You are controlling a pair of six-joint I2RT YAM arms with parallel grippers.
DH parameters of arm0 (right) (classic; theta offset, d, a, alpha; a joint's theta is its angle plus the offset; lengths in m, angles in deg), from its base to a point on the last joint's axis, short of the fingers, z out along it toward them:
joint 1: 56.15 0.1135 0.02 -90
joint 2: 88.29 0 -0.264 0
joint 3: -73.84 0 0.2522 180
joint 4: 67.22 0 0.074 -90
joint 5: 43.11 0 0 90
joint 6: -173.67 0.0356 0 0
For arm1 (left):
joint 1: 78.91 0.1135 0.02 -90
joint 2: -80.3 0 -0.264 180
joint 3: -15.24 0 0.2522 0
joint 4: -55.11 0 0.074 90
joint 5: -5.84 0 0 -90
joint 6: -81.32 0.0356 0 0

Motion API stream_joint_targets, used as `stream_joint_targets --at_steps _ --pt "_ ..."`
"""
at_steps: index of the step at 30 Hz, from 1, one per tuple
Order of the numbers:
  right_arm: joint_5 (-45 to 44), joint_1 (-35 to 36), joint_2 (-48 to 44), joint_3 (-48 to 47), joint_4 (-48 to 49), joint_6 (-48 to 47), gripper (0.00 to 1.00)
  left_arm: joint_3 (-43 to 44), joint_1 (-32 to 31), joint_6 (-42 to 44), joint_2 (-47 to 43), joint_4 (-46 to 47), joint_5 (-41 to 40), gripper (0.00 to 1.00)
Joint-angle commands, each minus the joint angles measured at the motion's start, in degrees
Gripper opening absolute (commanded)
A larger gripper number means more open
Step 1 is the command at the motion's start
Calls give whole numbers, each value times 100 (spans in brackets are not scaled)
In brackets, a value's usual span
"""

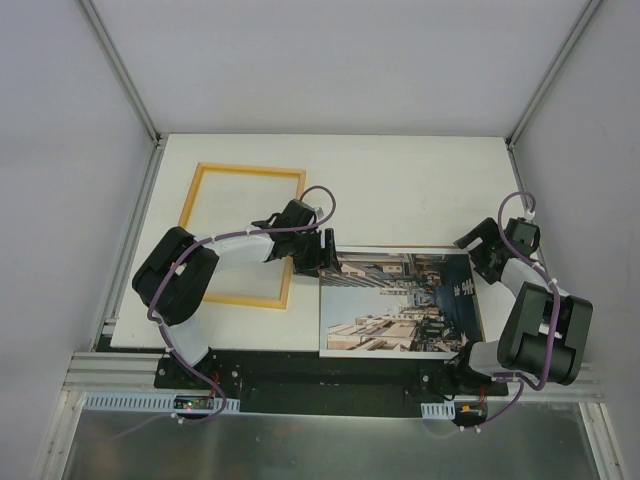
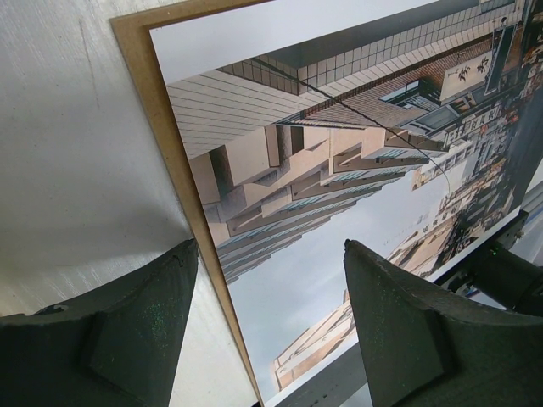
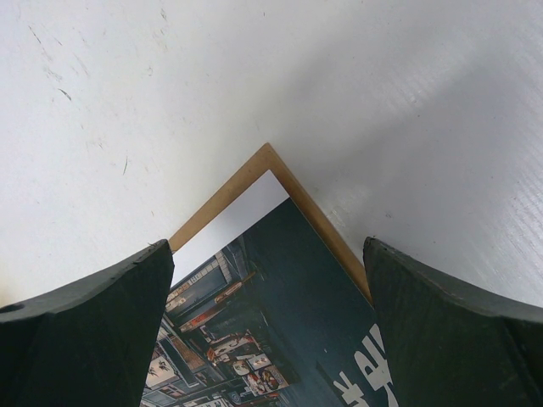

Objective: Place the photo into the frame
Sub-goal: Pick up the photo from the backboard.

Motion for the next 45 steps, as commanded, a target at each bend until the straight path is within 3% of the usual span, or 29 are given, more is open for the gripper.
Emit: stream_joint_targets --at_steps 1,45 --pt "0 53 152 106 -310 -20 96 70 -67 61 -247 -40 -123 69" --pt "9 79 196 80 -310 -20 96 316 -129 26 192 12 70 68"
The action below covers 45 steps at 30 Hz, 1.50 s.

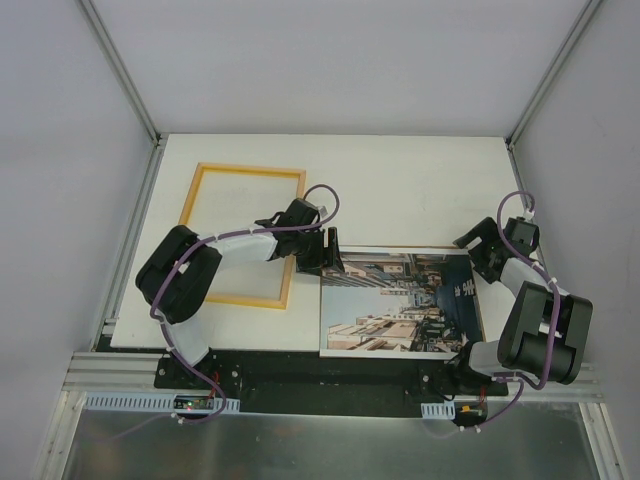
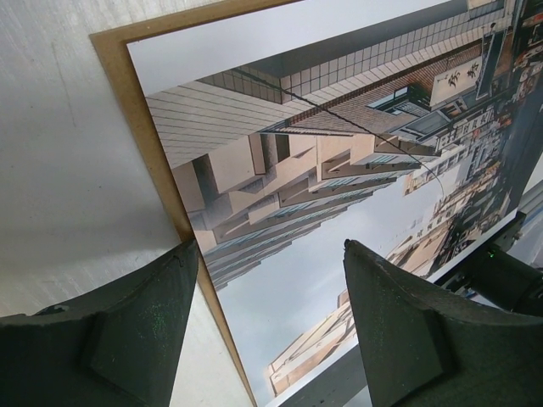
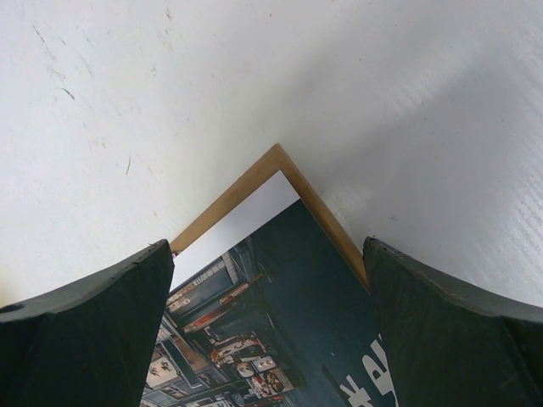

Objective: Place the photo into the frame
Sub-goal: Pick up the photo from the backboard.

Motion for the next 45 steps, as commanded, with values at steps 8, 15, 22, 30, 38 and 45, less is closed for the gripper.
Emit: stream_joint_targets --at_steps 8,15,22,30,38,45 --pt "25 69 199 82 -367 -29 96 128 -63 -88 101 181 326 66" --pt "33 86 216 73 -358 -38 96 -56 -63 -281 -206 515 441 62" --pt "33 95 216 73 -358 -46 96 -153 -54 -466 -549 823 608 59" --pt "33 113 199 82 -367 -38 96 -241 -46 -624 -629 1096 783 57" --pt "42 113 181 73 -394 -46 96 -320 -54 -659 -418 1201 871 46" --pt "-2 139 111 56 -446 -64 96 -250 -54 -572 -286 1096 775 30"
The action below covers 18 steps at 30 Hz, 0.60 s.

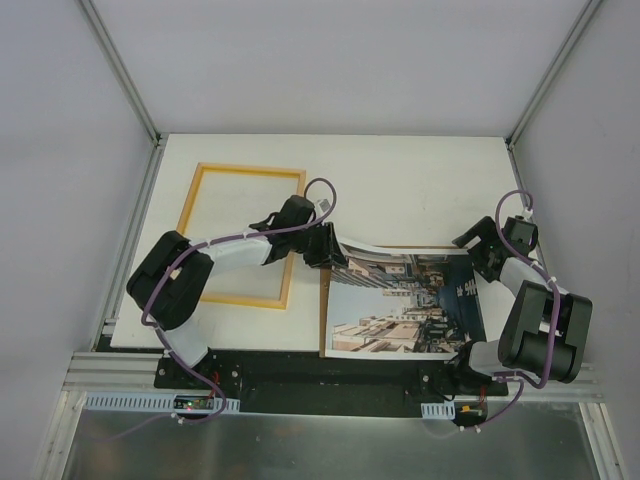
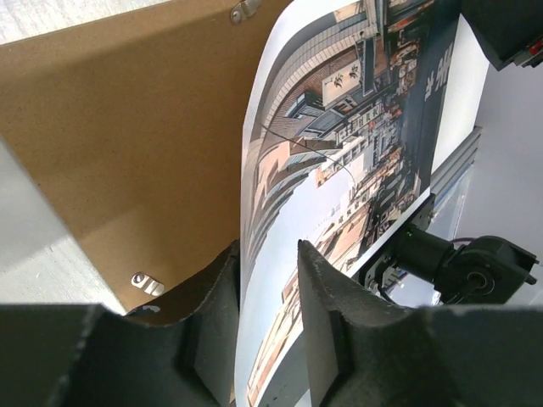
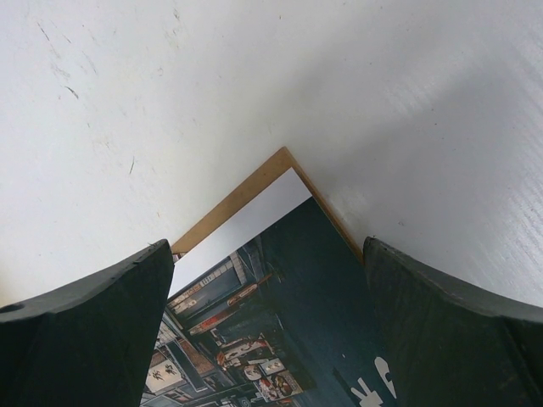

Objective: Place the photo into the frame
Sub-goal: Pick up the photo from the backboard.

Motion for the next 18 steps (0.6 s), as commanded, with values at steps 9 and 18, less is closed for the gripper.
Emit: stream_joint_targets --at_steps 9,18 --pt "-127 179 -163 -39 -742 -130 96 357 -54 115 224 -308 -71 4" --pt "-1398 1100 -1120 -767 -1822 -463 96 1227 376 10 -303 -1521 -116 0"
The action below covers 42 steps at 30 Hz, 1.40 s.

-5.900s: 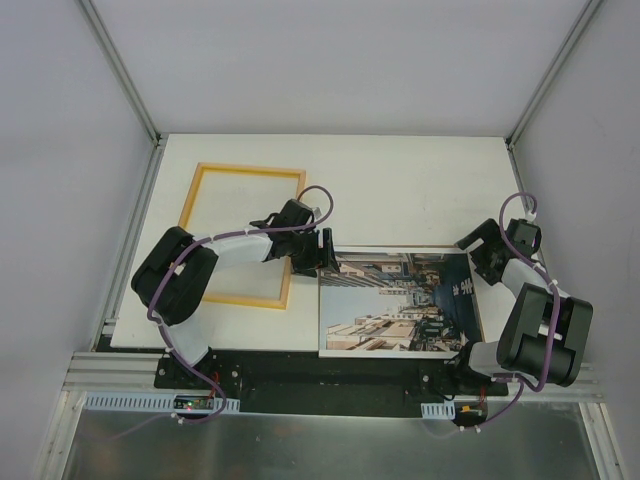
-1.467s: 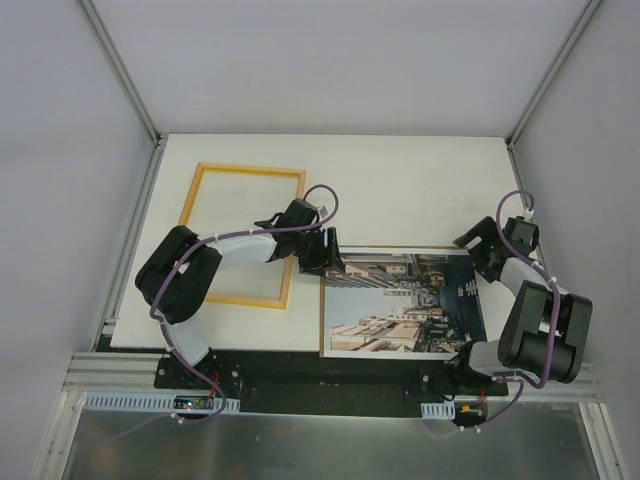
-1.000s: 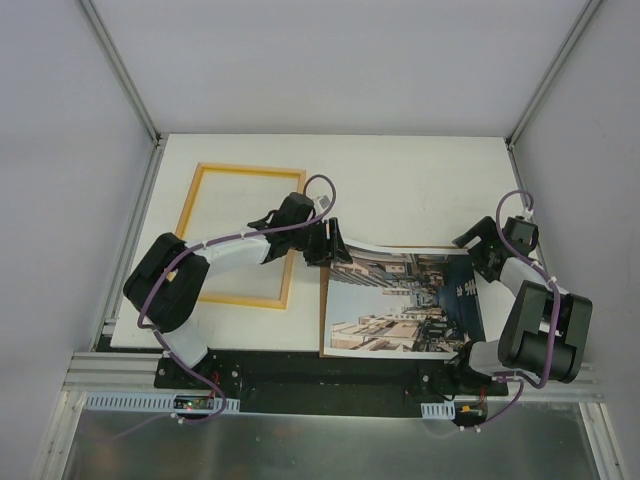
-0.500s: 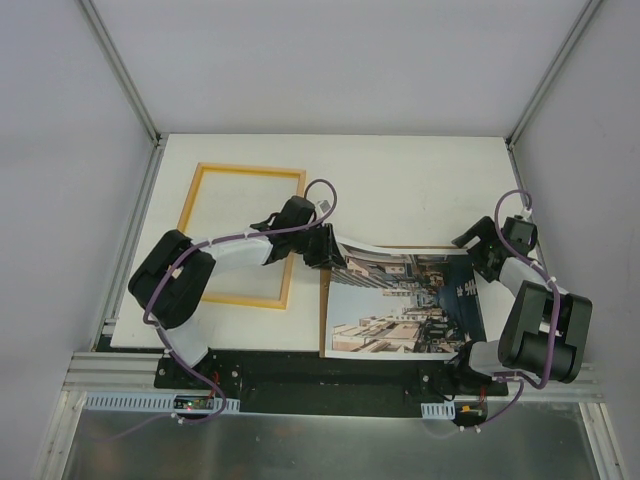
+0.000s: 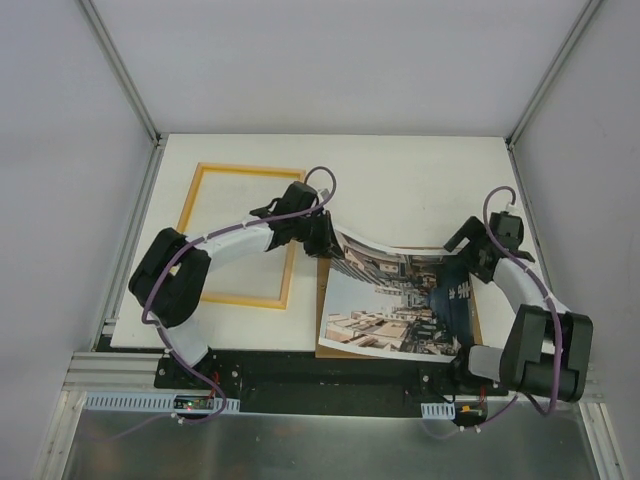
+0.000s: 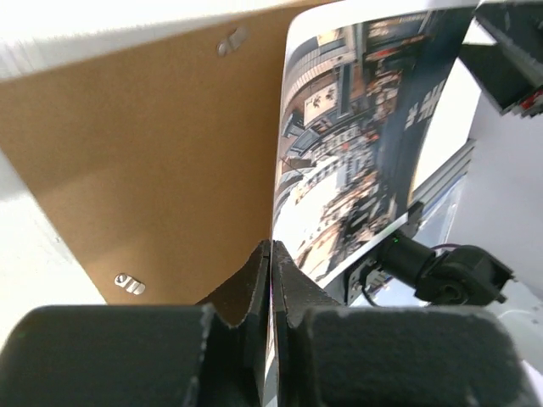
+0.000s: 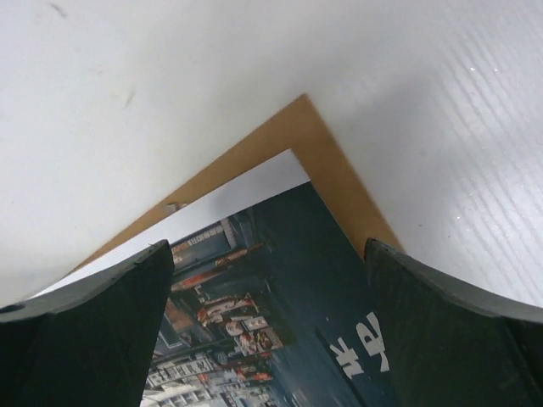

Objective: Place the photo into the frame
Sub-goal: Pick up the photo from the backboard, then pass from the left arm to the right

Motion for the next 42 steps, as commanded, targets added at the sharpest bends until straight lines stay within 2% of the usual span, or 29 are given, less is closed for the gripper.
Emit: stream_joint_targets --at_steps 1,6,10,14,18,25,29,34,42 --pt "-896 659 -760 -711 -898 -276 96 571 361 -106 -565 -643 -15 0" --pt "-1713 1924 -1621 -1239 -1321 -776 96 897 853 -396 -785 -864 485 0" --pt "-2074 3145 -2360 -1109 -1191 -1259 96 1055 1170 -458 -768 -960 854 0" --pt "-3101 5251 -2897 -634 -813 -1927 96 1091 1354 -554 -733 -1074 1135 0" --pt "-4252 7012 -2731 -212 -409 -2402 96 1003 1539 -721 -812 -1136 1259 0" --pt "-6010 9562 -1405 -150 330 -2842 96 915 1864 -1117 -1005 -1145 1418 0" --pt "-6381 10117 -1149 -53 664 -2834 96 915 1961 -1284 -1041 -1171 1426 0" --pt "-6566 10338 -1018 52 797 -2904 96 924 2022 -1565 -1111 -1206 1356 0" --pt "-7172 10716 -385 298 1929 -3369 96 897 2049 -1979 -1313 -1259 1136 0"
